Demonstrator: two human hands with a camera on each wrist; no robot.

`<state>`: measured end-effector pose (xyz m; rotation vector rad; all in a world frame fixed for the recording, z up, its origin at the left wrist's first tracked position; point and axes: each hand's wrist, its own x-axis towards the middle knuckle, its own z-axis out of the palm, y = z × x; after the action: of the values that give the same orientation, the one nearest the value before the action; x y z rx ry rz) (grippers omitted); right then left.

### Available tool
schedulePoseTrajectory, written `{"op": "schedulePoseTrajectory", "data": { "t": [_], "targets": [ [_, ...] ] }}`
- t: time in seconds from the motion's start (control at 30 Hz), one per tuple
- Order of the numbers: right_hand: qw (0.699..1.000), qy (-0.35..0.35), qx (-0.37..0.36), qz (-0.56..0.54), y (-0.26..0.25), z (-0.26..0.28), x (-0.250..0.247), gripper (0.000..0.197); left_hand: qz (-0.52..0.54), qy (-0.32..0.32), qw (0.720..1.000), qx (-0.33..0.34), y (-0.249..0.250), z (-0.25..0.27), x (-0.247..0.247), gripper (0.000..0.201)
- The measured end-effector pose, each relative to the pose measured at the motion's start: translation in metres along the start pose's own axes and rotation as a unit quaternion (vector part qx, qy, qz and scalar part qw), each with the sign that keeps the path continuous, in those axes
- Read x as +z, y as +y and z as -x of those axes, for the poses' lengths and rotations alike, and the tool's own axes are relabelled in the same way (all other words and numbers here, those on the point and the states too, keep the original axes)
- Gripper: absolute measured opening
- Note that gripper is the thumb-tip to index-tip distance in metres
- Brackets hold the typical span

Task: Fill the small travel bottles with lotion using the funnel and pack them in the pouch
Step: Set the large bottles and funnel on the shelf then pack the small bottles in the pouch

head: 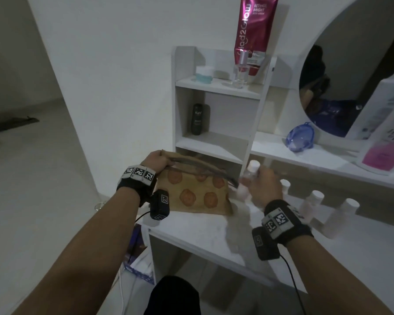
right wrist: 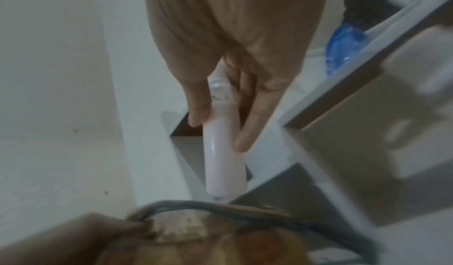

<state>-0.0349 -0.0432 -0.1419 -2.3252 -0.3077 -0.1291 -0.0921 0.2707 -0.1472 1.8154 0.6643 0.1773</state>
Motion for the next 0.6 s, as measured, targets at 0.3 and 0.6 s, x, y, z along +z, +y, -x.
{"op": "schedulePoseTrajectory", "data": {
  "t": [0.3,0.6],
  "targets": [
    [0.948,-0.06,-0.083,-0.301,-0.118,0.025,0.017,0.035,0.236,-0.059,0.963,0.112,0.007,0.063,0.015,0.035],
    [0.973,-0.149,-0.117,-0.131,-0.128,0.038,0.063,0.021,0.263,0.018,0.949,0.174,-0.005,0.07,0.015,0.028]
  ]
}}
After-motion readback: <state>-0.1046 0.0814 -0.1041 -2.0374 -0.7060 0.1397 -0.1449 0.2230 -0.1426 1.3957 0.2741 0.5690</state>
